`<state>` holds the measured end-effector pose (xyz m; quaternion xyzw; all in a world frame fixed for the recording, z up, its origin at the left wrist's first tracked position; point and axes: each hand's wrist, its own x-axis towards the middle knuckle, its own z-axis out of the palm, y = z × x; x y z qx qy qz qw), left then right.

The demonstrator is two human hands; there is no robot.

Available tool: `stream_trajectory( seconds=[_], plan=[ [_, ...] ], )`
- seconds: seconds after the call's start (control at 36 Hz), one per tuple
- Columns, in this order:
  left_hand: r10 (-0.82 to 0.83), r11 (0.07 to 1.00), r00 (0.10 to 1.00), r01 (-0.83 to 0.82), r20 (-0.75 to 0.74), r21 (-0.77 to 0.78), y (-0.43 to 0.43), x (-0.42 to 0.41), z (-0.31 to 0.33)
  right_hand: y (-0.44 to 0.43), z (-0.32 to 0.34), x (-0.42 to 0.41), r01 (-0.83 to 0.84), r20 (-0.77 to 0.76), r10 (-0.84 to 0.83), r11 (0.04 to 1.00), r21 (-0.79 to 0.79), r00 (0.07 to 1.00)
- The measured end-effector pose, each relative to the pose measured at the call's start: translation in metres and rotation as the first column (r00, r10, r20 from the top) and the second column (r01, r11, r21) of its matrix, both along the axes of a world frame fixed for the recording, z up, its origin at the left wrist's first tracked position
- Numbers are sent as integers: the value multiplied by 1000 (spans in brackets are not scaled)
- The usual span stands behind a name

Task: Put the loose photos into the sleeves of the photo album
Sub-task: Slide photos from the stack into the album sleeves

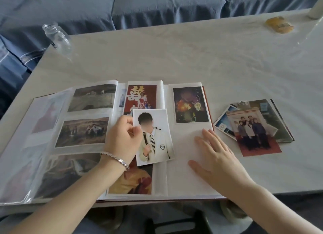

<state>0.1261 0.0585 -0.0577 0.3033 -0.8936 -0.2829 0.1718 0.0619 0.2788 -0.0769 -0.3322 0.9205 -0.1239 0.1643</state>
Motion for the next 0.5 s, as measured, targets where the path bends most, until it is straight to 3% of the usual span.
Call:
stream_trajectory(
  seconds=[0.14,0.36,0.5],
  plan=[
    [-14,999,994,10,-107,-36,10,8,7,0,-2,0,13,6,-12,1000,-14,1000],
    [-49,995,994,40,-96,-94,13,8,10,-1,-1,1,18,29,-18,1000,-13,999],
    [-45,999,992,44,-116,-12,14,12,13,0,-2,1,23,43,-22,999,-25,999]
  ],
)
